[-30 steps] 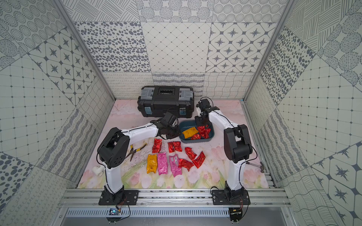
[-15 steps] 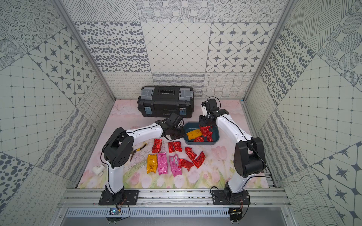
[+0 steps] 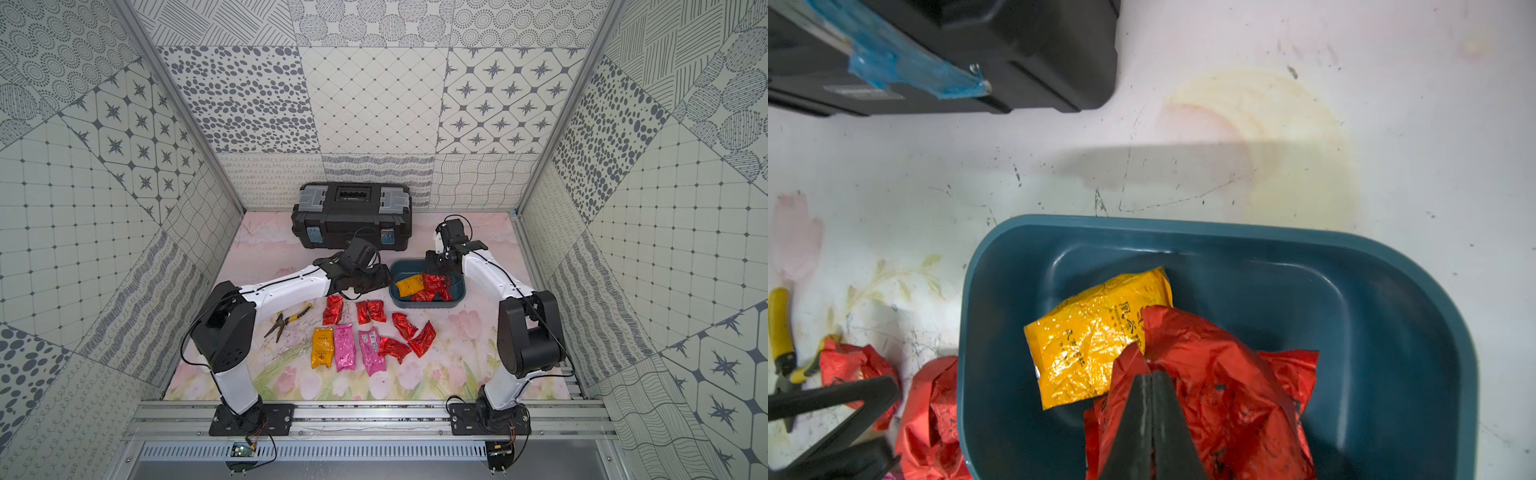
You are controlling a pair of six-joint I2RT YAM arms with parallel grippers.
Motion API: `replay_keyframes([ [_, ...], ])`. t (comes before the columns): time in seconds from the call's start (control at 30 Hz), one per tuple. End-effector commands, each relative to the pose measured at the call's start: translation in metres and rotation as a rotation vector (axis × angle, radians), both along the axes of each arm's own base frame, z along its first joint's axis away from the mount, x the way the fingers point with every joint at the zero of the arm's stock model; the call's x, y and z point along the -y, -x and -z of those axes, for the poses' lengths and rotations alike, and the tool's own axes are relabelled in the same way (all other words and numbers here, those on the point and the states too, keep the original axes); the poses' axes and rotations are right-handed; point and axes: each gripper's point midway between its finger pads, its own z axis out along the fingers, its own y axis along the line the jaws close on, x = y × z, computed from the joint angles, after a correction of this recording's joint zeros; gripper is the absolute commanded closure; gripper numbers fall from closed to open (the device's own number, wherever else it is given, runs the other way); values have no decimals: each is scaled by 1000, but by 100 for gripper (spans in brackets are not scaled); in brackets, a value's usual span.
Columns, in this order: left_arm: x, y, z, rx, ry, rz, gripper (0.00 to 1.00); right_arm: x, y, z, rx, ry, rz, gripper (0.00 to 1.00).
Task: Take the tea bags out of the storage box
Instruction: Pick up the tea bag from the storage box.
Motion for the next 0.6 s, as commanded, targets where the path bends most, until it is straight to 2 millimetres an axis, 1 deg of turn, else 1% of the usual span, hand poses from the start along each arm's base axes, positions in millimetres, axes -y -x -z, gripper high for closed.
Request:
replay_keyframes([
  [0.0,-4,-4,-18,92,7,-6,36,-7,-21,3,34,-82,67,98],
  [0.03,-5,-3,-17,85,8,-9,35,-7,-24,6,28,-79,76,93],
  [0.1,-7,1,-15,74,11,-16,35,-5,-28,11,18,-71,90,76],
  [0.17,-10,3,-15,75,11,-23,35,-3,-28,6,16,-72,92,63],
  [0.23,-13,4,-15,77,9,-29,35,-1,-24,-4,29,-69,85,57],
  [0.3,-15,5,-14,77,7,-33,35,4,-17,-12,34,-55,82,51],
  [0.37,-15,6,-12,67,8,-33,35,10,-6,-16,26,-46,82,47],
  [0.47,-14,7,-2,19,22,-35,35,12,12,-17,7,-53,75,45],
  [0.5,-12,8,2,4,27,-34,35,13,18,-13,-4,-54,73,43],
  [0.57,-10,7,7,-15,39,-36,35,17,25,-7,-16,-34,78,42],
])
